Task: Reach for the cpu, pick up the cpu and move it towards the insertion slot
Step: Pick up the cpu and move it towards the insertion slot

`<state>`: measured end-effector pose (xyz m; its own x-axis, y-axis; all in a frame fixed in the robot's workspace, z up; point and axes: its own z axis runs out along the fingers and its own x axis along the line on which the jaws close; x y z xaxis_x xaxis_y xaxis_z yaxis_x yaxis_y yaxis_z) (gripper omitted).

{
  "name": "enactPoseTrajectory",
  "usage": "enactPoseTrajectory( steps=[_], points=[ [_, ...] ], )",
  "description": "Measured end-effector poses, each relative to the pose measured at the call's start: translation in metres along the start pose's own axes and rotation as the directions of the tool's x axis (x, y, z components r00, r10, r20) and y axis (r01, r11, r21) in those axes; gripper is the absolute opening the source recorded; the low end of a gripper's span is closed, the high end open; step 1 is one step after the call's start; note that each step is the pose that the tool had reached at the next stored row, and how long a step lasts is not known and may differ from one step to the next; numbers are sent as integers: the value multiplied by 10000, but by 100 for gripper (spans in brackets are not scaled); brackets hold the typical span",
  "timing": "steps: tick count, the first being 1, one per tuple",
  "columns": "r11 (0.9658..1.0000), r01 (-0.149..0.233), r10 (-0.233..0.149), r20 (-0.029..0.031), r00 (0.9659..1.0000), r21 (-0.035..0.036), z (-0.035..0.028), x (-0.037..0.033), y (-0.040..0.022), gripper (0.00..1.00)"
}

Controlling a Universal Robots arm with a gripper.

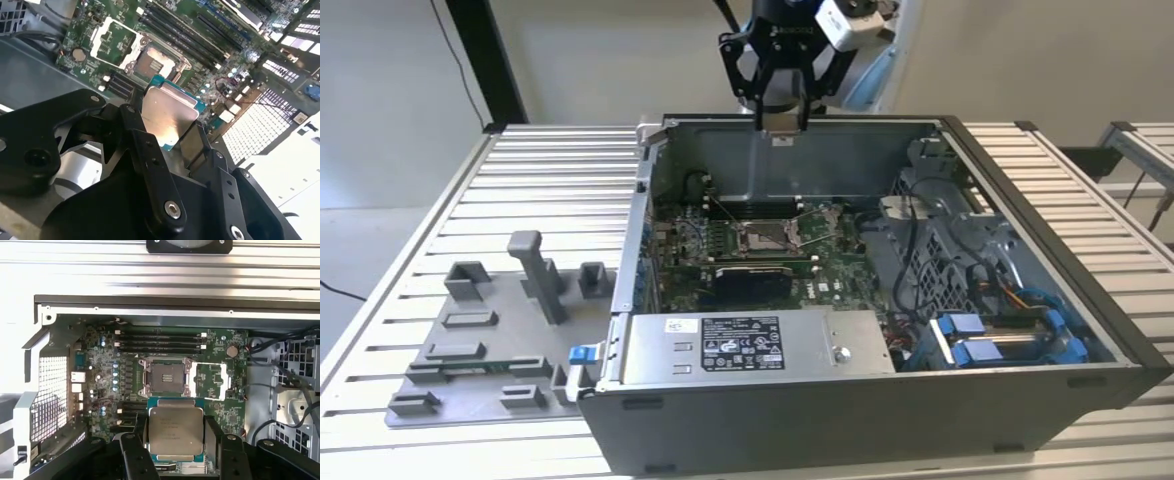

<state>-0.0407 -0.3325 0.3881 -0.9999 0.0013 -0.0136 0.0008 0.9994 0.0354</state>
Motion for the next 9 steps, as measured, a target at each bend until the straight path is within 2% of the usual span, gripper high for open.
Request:
enactPoseTrajectory(
  steps=[3,9],
  points=[
    [10000,0,0,1,10000,0,5,0,48,0],
    [10000,0,0,0,10000,0,6,0,51,0]
  ],
)
